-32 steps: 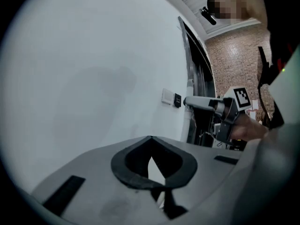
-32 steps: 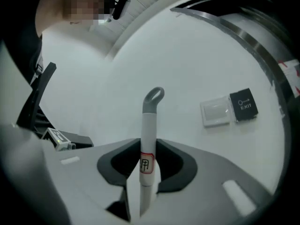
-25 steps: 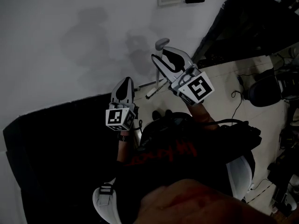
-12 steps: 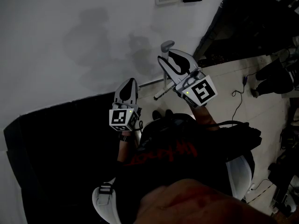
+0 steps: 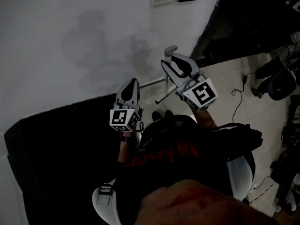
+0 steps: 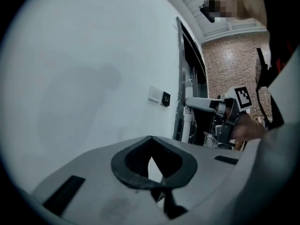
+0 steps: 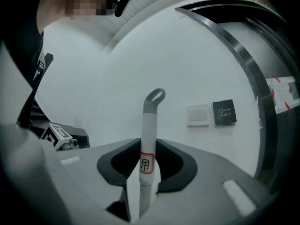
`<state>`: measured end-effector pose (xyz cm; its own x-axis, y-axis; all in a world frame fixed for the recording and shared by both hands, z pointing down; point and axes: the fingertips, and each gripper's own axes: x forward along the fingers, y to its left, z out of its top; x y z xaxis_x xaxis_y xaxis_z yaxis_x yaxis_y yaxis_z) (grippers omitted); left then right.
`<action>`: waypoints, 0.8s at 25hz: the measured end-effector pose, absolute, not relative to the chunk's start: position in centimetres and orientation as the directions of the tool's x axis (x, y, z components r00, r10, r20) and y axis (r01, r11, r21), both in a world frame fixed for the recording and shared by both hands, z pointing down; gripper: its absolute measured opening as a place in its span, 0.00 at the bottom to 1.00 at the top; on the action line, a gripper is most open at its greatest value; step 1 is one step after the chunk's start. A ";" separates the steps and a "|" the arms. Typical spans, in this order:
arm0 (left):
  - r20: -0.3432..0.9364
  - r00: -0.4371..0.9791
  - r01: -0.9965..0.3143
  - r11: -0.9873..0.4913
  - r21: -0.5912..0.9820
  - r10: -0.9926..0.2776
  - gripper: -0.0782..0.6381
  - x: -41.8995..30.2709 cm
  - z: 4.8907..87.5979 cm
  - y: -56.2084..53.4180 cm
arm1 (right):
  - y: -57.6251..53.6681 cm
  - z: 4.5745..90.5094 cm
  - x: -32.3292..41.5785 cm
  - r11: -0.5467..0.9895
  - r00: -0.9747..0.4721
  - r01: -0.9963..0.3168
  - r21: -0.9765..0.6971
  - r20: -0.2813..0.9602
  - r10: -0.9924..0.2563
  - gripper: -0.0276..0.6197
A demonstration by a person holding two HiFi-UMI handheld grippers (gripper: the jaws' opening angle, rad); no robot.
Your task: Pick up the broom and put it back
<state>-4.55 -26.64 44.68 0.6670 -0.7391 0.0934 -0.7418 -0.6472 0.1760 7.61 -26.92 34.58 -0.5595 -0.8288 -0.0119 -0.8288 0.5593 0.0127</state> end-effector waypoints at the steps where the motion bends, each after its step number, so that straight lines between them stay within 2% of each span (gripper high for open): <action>1: 0.099 0.665 -0.744 -0.644 0.179 -0.741 0.12 -4.6 44.9 -26.7 | -27.0 35.2 7.6 0.559 -0.559 -0.829 0.012 0.006 -0.829 0.20; 8: 0.125 0.637 -0.767 -0.609 0.202 -0.760 0.12 -5.5 45.4 -25.7 | -25.6 42.9 8.1 0.525 -0.519 -0.851 0.012 0.137 -0.844 0.20; 13: 0.163 0.612 -0.788 -0.579 0.208 -0.774 0.12 -6.6 46.7 -25.3 | -25.8 55.8 9.7 0.457 -0.414 -0.888 0.055 0.339 -0.845 0.19; 20: 0.221 0.567 -0.823 -0.532 0.198 -0.794 0.12 -8.2 47.7 -24.0 | -25.8 75.3 10.1 0.394 -0.309 -0.919 0.012 0.599 -0.739 0.19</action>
